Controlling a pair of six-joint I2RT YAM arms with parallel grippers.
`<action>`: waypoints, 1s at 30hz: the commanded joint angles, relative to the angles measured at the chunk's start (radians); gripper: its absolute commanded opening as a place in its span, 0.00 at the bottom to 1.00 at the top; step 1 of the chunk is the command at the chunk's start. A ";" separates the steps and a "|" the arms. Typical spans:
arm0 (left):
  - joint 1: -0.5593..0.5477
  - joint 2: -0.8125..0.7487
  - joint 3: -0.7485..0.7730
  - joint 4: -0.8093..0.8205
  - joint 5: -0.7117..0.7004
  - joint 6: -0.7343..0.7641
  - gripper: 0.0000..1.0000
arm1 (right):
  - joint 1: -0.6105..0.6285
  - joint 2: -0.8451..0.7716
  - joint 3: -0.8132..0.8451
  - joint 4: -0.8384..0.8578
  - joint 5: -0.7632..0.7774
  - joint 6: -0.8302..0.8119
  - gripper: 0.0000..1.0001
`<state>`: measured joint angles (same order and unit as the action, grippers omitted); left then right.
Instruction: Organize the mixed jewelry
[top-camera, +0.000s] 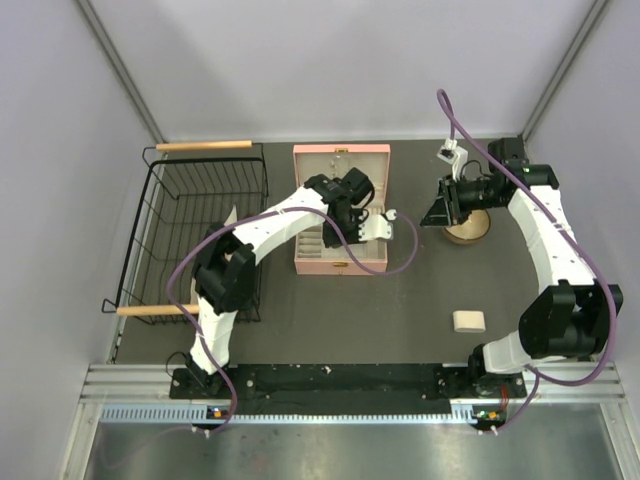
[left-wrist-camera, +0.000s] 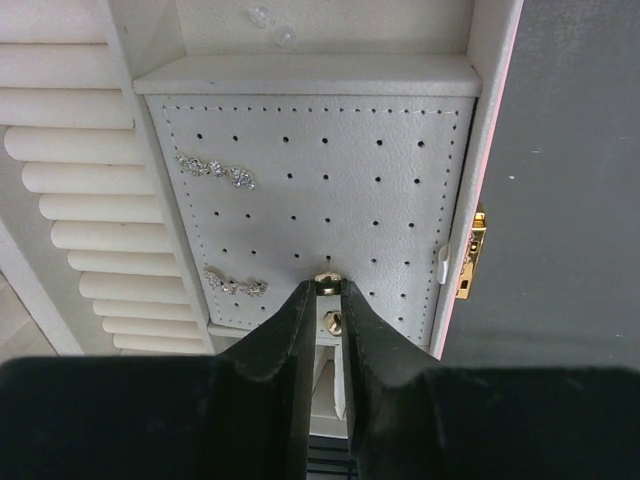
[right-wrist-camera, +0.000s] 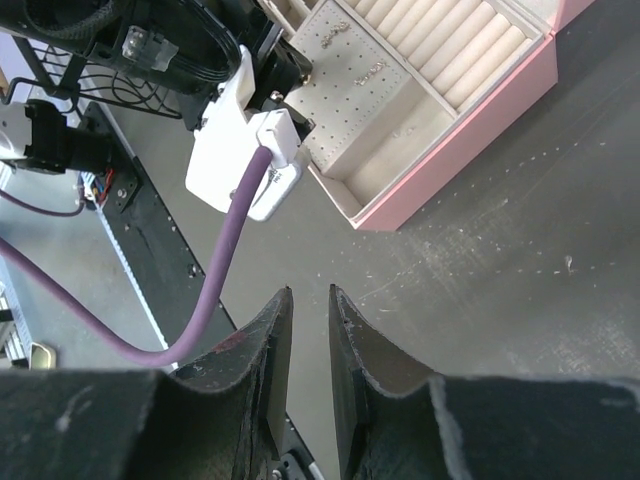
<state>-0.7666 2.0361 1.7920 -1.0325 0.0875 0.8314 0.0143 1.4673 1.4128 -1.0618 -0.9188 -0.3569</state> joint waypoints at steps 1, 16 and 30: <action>-0.002 0.001 0.035 -0.001 -0.002 0.008 0.26 | -0.011 -0.045 -0.006 0.022 0.008 -0.019 0.22; -0.002 -0.042 0.075 -0.014 0.004 -0.008 0.32 | -0.010 -0.059 -0.012 0.022 0.061 -0.028 0.21; 0.023 -0.350 -0.094 0.150 0.193 -0.153 0.33 | -0.010 -0.148 -0.241 0.022 0.409 -0.236 0.31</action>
<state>-0.7528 1.8275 1.7721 -0.9787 0.1982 0.7448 0.0147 1.3945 1.2369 -1.0416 -0.6533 -0.4671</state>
